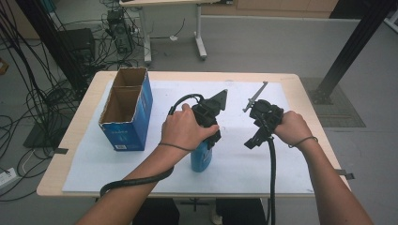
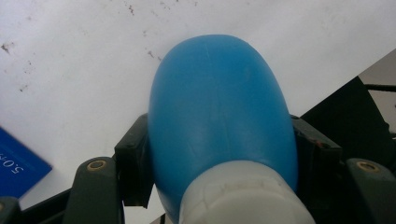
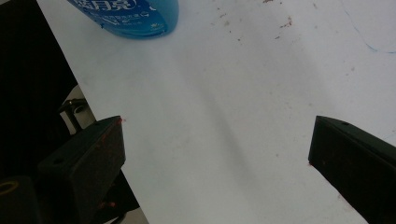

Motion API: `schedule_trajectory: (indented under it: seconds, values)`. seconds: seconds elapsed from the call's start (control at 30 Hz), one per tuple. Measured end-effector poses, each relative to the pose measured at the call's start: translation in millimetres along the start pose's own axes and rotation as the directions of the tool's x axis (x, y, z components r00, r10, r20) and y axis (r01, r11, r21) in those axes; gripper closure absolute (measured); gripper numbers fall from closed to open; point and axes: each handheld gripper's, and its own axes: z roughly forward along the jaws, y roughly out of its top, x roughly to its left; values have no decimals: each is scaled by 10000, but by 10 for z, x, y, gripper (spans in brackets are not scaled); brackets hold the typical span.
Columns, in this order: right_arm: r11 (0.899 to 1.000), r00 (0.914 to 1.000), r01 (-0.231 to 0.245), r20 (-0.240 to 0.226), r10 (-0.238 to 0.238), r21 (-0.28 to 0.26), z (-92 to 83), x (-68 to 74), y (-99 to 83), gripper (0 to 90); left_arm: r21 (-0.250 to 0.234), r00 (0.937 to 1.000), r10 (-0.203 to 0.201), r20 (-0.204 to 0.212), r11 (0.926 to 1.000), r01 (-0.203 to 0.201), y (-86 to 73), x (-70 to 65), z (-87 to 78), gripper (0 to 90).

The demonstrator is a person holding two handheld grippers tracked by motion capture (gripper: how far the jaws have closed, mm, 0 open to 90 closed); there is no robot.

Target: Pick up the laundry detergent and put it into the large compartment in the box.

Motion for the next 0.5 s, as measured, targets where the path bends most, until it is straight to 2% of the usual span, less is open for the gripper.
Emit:
schedule_trajectory:
  seconds: [0.5]
  values:
    - [10000,10000,8,12,-8,-11,0,5,0,40,-68,10000,-34,58,10000,34,-16,12,2,356]
